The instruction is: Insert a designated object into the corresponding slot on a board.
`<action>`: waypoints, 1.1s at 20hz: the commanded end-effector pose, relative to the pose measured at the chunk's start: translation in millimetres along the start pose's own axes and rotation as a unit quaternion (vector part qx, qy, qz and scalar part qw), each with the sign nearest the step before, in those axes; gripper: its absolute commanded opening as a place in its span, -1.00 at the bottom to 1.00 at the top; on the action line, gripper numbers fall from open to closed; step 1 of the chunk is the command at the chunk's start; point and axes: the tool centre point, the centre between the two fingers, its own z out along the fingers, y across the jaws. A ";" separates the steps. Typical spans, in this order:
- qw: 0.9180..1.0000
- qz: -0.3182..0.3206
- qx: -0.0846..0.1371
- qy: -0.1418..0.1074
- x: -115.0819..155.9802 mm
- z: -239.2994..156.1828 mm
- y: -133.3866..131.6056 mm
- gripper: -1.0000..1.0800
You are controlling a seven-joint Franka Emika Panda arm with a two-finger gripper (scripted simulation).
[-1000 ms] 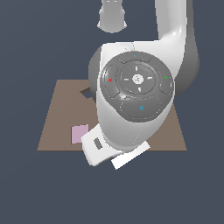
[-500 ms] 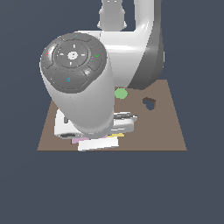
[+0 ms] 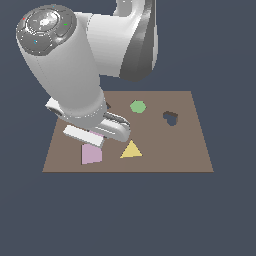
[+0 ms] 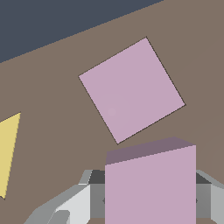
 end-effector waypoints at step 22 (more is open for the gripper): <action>0.948 0.318 0.000 0.000 -100.4 -1.5 46.3 -1.00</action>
